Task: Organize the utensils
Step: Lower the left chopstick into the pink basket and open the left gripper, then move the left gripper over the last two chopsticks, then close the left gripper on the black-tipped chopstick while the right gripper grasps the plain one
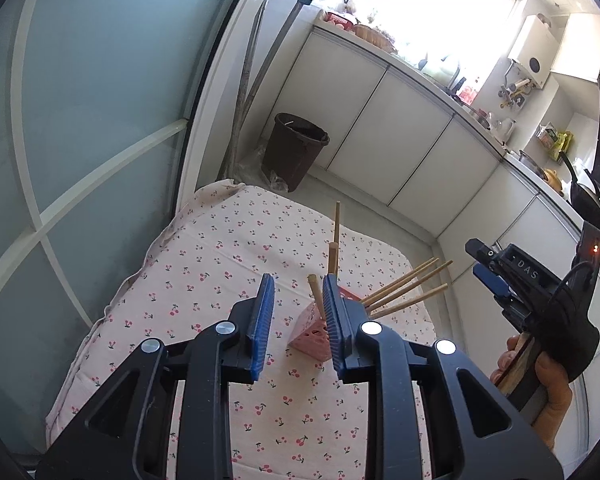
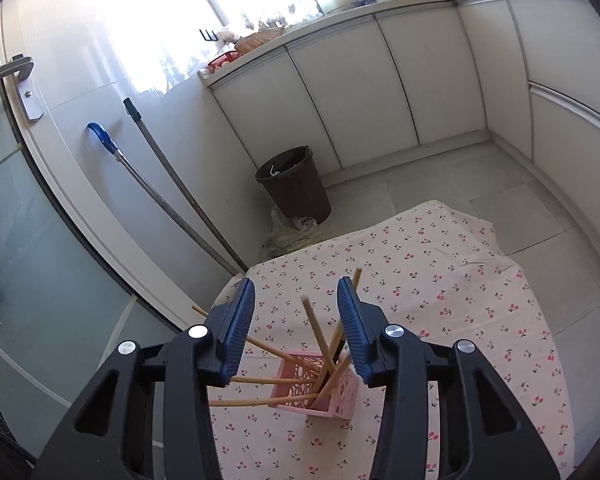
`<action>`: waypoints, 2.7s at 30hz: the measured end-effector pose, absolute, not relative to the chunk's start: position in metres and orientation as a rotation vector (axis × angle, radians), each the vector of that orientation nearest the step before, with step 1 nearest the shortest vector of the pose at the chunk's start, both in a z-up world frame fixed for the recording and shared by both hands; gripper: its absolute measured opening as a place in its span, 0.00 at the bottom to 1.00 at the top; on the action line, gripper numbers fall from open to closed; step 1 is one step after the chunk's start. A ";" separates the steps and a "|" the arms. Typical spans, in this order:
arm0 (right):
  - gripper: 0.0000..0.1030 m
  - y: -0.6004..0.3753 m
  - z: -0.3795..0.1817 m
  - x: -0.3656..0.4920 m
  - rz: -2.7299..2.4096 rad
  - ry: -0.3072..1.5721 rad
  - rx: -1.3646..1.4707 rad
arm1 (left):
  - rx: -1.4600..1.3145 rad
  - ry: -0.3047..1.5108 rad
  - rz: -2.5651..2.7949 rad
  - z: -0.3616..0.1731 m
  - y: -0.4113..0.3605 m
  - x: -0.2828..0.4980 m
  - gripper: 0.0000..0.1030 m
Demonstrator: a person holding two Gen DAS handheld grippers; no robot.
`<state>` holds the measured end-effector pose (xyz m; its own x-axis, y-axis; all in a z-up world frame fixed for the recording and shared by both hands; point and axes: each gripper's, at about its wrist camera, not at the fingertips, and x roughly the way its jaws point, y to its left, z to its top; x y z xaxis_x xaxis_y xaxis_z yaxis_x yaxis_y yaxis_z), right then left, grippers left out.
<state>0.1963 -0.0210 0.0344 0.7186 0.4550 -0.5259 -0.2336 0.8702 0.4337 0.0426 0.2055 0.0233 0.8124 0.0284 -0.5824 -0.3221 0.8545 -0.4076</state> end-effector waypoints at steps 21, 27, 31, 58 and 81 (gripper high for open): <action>0.89 -0.126 -0.023 0.111 0.245 0.759 0.154 | -0.276 0.797 0.179 -0.036 0.119 0.075 0.92; 0.93 -0.190 -0.034 0.115 0.163 0.836 0.354 | -0.152 0.986 0.160 -0.092 0.081 0.096 0.92; 0.93 -0.220 -0.040 0.116 0.108 0.877 0.439 | -0.043 1.093 0.139 -0.131 0.048 0.108 0.92; 0.93 -0.276 -0.045 0.127 0.245 0.957 0.861 | -0.004 1.268 0.171 -0.171 -0.023 0.264 0.81; 0.93 -0.271 -0.066 0.142 0.189 1.038 0.853 | 0.079 1.302 -0.027 -0.186 -0.071 0.273 0.08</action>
